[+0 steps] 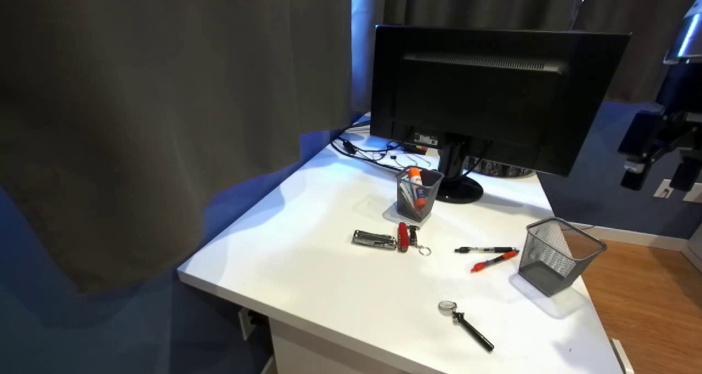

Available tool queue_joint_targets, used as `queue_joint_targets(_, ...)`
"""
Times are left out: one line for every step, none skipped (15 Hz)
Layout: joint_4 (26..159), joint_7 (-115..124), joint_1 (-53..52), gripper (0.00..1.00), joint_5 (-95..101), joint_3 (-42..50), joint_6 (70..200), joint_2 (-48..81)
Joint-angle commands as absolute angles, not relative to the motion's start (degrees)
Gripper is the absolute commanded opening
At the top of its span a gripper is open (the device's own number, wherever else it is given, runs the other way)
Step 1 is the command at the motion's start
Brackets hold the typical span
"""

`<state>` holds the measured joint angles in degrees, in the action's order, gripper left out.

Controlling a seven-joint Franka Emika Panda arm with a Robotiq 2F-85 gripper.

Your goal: Turn the grey basket over

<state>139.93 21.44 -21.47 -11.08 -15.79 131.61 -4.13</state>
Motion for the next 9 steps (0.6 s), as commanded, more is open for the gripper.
queue_joint_targets(137.8,19.4,-20.2,1.00,-7.9,-17.3,125.8,-7.6)
queue_joint_targets(137.2,18.7,-20.3,1.00,-8.1,-17.4,125.1,-8.0)
queue_joint_targets(136.7,18.0,-20.3,1.00,-8.3,-17.4,124.4,-8.3)
queue_joint_targets(136.1,17.3,-20.3,1.00,-8.4,-17.5,123.6,-8.5)
queue_joint_targets(135.7,16.4,-20.3,1.00,-8.4,-17.5,123.1,-8.5)
queue_joint_targets(136.8,18.0,-20.2,1.00,-9.5,-17.7,125.3,-7.8)
queue_joint_targets(136.4,17.5,-20.3,1.00,-9.5,-17.8,124.9,-7.9)
queue_joint_targets(136.1,17.3,-20.3,1.00,-9.5,-17.8,124.7,-8.0)
queue_joint_targets(136.1,17.2,-20.3,1.00,-9.5,-17.8,124.6,-8.0)
